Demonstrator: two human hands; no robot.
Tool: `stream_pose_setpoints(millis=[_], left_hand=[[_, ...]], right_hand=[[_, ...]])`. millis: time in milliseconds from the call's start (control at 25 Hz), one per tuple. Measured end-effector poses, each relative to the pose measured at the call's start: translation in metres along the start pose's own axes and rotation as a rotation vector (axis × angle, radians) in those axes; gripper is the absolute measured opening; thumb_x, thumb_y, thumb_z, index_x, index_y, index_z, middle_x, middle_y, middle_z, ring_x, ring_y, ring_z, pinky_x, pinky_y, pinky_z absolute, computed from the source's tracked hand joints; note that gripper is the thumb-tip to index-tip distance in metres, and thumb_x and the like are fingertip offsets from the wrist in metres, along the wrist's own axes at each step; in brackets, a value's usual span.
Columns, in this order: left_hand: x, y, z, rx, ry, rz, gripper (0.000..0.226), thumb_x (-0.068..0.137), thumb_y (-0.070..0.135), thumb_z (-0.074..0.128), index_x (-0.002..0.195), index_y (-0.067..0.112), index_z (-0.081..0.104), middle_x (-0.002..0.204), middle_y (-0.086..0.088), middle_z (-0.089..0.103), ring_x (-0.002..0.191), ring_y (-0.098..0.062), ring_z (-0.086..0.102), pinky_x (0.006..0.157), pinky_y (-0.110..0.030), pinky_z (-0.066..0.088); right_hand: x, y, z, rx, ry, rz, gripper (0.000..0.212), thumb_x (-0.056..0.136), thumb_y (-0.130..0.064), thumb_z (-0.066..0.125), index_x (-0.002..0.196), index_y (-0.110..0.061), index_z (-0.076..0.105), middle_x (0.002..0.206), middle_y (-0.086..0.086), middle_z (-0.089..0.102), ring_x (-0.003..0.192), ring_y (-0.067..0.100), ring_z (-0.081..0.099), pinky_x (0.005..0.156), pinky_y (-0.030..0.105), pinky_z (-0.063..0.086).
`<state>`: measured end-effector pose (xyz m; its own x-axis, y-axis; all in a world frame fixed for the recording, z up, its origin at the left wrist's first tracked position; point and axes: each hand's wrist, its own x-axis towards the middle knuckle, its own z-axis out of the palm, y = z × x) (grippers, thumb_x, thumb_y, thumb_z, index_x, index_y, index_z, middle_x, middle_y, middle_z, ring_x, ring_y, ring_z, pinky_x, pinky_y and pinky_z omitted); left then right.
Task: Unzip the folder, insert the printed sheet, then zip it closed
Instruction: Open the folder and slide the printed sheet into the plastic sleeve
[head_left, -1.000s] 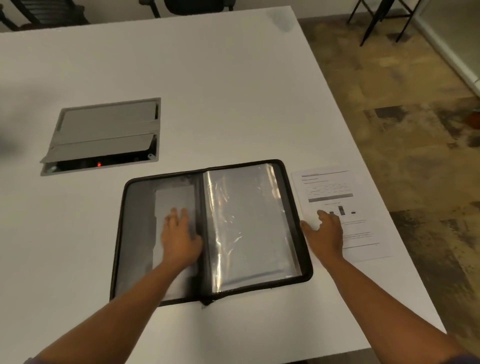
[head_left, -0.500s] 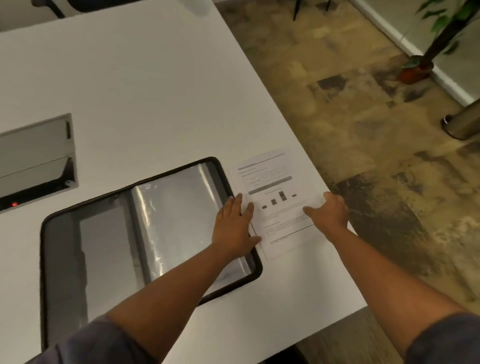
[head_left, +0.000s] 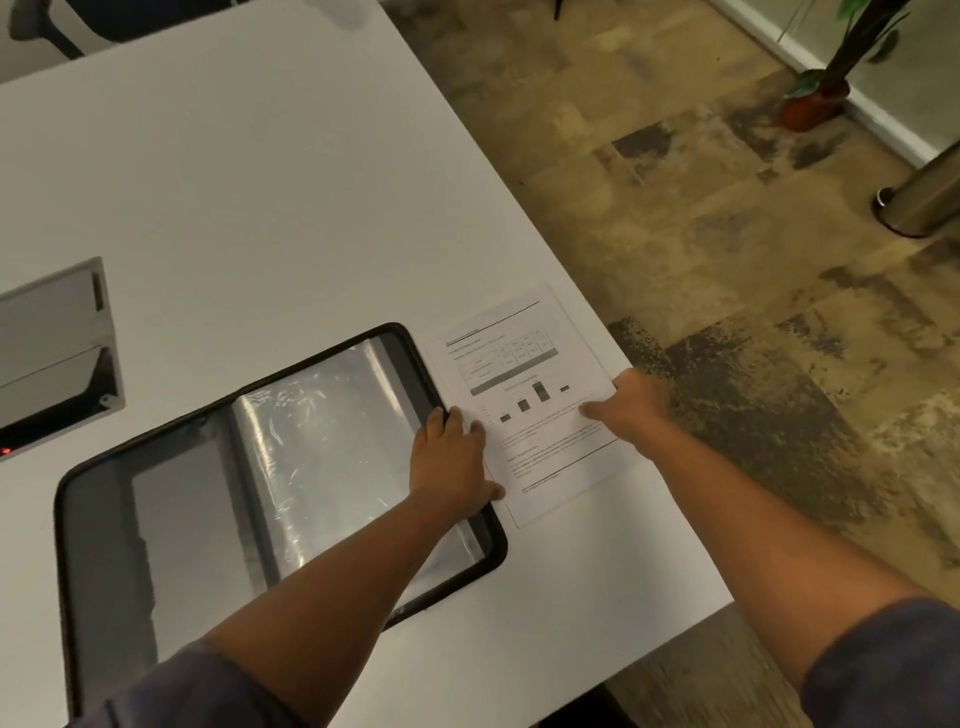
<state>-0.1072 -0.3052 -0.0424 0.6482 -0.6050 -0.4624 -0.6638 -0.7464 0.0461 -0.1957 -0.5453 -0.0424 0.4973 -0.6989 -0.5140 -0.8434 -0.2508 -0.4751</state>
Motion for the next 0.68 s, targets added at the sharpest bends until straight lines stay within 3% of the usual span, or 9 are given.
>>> stream_pose_setpoints(millis=[120,280,400,560,680], left_hand=[[0.000,0.002,0.001,-0.001,-0.006,-0.010,0.098,0.076,0.068,0.071,0.154,0.024,0.030,0.164,-0.009,0.024,0.152,-0.038,0.014,0.123,-0.053,0.017],[0.000,0.001,0.002,-0.003,-0.002,-0.006,0.099,0.075,0.068,0.071,0.154,0.023,0.031,0.163,-0.010,0.024,0.152,-0.038,0.014,0.123,-0.053,0.017],[0.001,0.002,0.002,0.002,0.001,-0.010,0.099,0.074,0.068,0.071,0.154,0.023,0.032,0.163,-0.011,0.025,0.152,-0.038,0.015,0.123,-0.053,0.017],[0.003,0.003,0.004,0.002,0.001,-0.018,0.100,0.074,0.069,0.071,0.154,0.024,0.031,0.163,-0.010,0.025,0.152,-0.038,0.014,0.122,-0.053,0.016],[0.003,0.003,0.006,-0.011,-0.004,-0.019,0.102,0.075,0.069,0.071,0.155,0.024,0.027,0.165,-0.011,0.021,0.153,-0.038,0.010,0.122,-0.052,0.015]], right_hand=[[0.001,0.000,-0.004,-0.042,-0.002,-0.018,0.047,0.071,-0.032,0.085,0.109,-0.011,0.067,0.111,0.008,0.066,0.086,0.023,0.062,0.063,0.030,0.055],[0.002,0.000,-0.006,-0.019,-0.066,-0.012,0.050,0.075,-0.029,0.083,0.114,-0.014,0.055,0.112,0.005,0.064,0.095,0.026,0.063,0.078,0.043,0.059],[0.004,0.002,-0.005,0.063,-0.106,0.007,0.047,0.082,-0.030,0.077,0.120,-0.012,0.055,0.114,0.005,0.064,0.097,0.025,0.062,0.076,0.037,0.055],[0.009,0.006,-0.010,0.209,-0.237,0.060,0.049,0.095,-0.020,0.060,0.141,-0.008,0.049,0.141,0.010,0.053,0.125,0.029,0.051,0.097,0.036,0.045],[0.010,0.008,-0.017,0.202,-0.276,-0.004,0.035,0.099,-0.018,0.055,0.132,-0.007,0.056,0.136,0.011,0.058,0.120,0.029,0.055,0.099,0.041,0.047]])
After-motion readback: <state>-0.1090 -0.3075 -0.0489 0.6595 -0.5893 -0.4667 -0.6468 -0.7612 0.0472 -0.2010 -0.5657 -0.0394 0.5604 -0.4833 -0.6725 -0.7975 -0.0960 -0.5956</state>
